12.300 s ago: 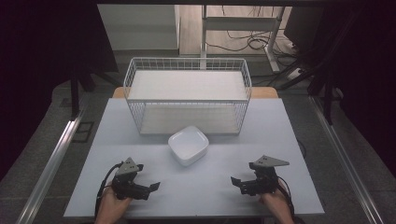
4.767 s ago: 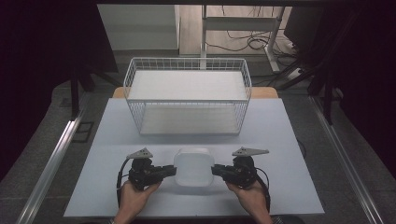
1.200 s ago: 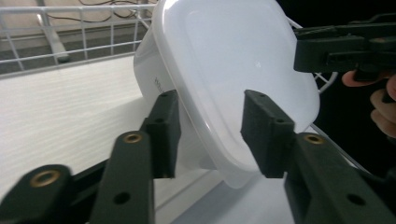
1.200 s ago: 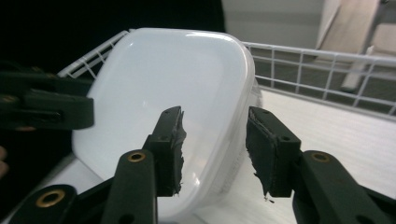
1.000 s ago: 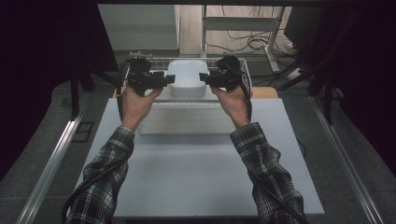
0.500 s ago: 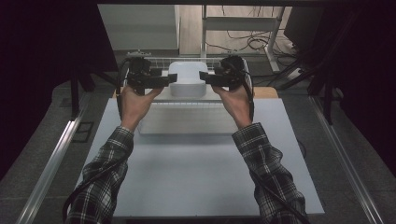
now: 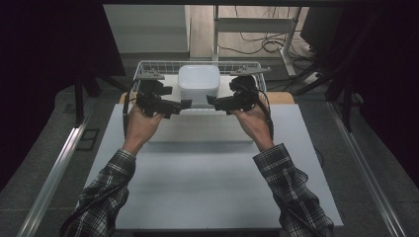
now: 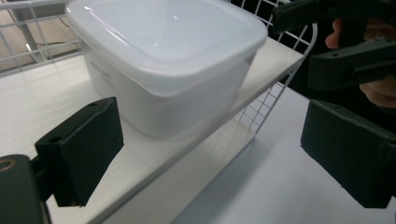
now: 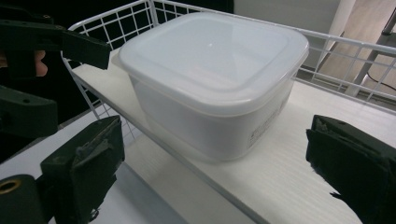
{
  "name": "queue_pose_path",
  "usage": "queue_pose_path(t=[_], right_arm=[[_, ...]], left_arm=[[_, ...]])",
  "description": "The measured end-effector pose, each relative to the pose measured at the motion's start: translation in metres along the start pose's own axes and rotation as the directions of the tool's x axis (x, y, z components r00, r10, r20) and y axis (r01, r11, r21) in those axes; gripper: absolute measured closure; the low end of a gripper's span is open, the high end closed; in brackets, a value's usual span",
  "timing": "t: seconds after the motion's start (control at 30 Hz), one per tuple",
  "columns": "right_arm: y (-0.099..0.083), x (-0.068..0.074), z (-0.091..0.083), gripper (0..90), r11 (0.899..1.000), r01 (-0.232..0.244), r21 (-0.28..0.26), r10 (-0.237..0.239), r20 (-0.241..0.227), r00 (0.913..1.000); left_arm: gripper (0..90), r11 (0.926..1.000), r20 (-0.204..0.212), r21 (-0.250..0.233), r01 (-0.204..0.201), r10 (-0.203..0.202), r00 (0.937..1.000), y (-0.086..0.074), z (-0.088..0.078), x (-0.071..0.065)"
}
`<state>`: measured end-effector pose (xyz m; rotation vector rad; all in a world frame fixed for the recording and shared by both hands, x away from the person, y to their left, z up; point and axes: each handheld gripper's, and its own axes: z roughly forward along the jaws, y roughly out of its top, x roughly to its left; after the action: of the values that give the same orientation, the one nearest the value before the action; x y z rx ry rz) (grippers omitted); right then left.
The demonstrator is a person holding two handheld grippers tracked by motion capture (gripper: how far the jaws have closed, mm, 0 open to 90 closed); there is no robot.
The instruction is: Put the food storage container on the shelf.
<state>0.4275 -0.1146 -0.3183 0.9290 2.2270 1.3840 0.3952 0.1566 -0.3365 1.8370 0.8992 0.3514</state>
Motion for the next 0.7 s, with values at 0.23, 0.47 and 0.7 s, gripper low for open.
queue_pose_path(t=[0.23,0.47,0.7], right_arm=[[-0.009,0.002,-0.002,3.4,1.000,0.006,0.009,-0.006,-0.005,1.0000],[-0.018,0.003,-0.003,3.3,1.000,0.000,0.028,0.001,-0.025,0.9997],[-0.025,0.006,-0.008,3.3,1.000,0.011,0.025,-0.010,-0.039,0.9992]], left_arm=[[4.3,1.0000,0.028,0.002,-0.002,0.002,0.9996,-0.016,-0.001,-0.001],[3.0,0.9997,0.054,-0.021,0.014,-0.013,0.9985,-0.031,-0.004,-0.002],[3.5,0.9998,0.051,-0.015,-0.013,0.014,0.9986,-0.038,-0.009,-0.012]])
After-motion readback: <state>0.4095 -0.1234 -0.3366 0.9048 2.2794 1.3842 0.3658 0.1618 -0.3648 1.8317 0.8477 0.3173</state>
